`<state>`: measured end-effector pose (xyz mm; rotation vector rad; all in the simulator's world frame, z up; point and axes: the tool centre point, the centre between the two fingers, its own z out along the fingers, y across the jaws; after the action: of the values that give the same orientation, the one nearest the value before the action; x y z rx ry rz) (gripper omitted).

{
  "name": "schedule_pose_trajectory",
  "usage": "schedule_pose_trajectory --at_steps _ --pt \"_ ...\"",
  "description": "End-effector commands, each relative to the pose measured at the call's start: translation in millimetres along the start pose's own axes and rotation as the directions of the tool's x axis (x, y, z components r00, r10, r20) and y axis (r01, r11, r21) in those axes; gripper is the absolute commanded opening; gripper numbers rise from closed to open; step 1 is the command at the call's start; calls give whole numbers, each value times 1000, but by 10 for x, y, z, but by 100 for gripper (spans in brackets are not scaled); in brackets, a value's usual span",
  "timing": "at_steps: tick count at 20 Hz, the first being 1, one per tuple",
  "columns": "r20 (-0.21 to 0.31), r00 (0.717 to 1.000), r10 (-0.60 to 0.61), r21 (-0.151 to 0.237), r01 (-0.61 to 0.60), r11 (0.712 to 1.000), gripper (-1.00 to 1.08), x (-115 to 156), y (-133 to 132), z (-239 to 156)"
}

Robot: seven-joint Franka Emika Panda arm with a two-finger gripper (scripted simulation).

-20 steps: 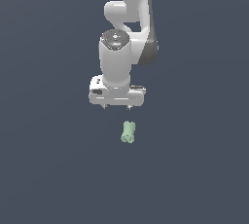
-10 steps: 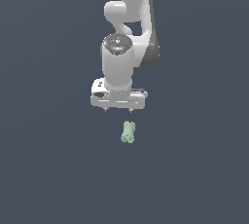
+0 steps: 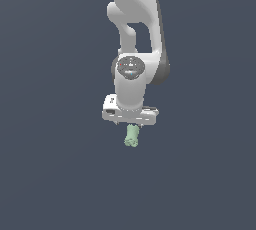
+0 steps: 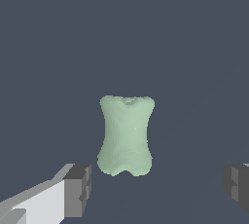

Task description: Pick up the object and move it to a goal position.

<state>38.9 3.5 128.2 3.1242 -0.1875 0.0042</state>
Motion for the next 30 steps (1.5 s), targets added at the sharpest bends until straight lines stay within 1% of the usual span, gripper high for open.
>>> schedule_pose_trajectory --at_steps 1,7,13,22,28,29,30 --pt "1 1000 20 5 -20 1000 100 51 -76 99" --pt "4 999 43 11 -43 999 100 104 -170 225" --pt "5 999 42 11 -42 999 100 98 -172 261" --pt "4 999 44 11 -44 999 100 90 -180 666" --pt "4 999 45 11 -45 999 100 105 -182 734" --pt "4 999 45 11 -45 999 -100 105 -182 734" --pt "4 999 45 11 -45 999 -100 105 -182 734"
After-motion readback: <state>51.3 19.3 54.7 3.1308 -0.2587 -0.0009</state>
